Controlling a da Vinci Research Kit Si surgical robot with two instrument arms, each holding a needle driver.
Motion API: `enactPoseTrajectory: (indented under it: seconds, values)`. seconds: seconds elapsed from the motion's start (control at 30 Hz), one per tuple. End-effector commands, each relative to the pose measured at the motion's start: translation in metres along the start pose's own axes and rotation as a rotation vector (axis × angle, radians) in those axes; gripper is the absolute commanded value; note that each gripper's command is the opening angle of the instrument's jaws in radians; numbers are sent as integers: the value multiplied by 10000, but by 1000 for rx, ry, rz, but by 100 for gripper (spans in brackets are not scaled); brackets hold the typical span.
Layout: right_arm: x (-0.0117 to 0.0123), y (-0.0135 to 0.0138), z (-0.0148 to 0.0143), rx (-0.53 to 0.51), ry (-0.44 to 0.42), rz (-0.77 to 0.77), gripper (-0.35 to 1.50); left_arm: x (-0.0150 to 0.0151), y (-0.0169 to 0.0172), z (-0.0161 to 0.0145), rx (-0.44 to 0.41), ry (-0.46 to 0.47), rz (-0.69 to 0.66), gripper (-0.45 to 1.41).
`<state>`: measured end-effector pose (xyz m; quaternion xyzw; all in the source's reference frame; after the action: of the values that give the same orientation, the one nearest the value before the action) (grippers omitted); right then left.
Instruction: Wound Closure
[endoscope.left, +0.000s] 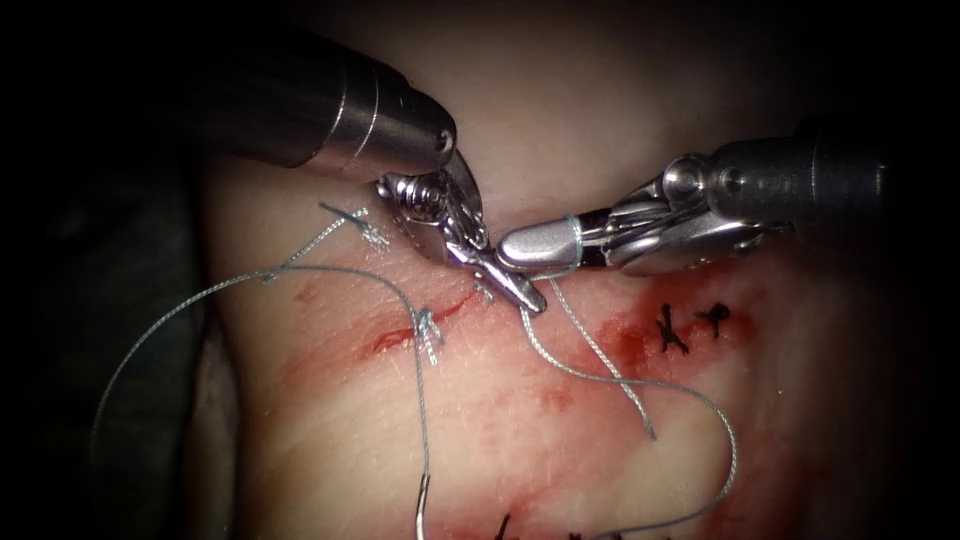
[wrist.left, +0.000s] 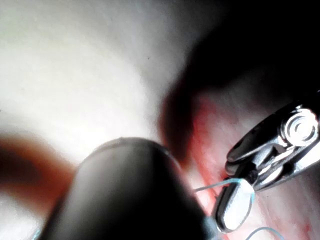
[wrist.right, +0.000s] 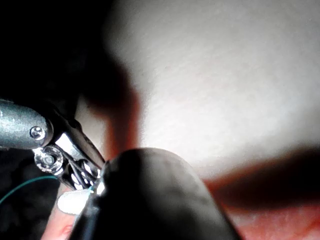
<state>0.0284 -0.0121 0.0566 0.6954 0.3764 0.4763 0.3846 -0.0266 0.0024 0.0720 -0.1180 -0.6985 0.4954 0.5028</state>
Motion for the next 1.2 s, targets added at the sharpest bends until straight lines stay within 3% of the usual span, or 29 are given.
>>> enactPoseTrajectory:
  seconds: [0.03, 0.37, 0.5, 0.8, 1.2]
  values:
    - [6, -2, 9, -63, -30, -8, -35, 6, -1, 4, -1, 0, 1, -45]
    - [6, -2, 5, -406, -211, -57, -35, 6, 3, 5, -4, 1, -14, -45]
    - [3, 1, 2, -531, -328, -97, -35, 6, 3, 5, -4, 2, -15, -45]
    - [-3, 4, 3, -698, -509, -162, -35, 6, 5, 7, -6, 3, -16, -45]
    - [-10, 2, 4, -909, -656, -271, -35, 5, 12, 9, -12, 5, -22, -45]
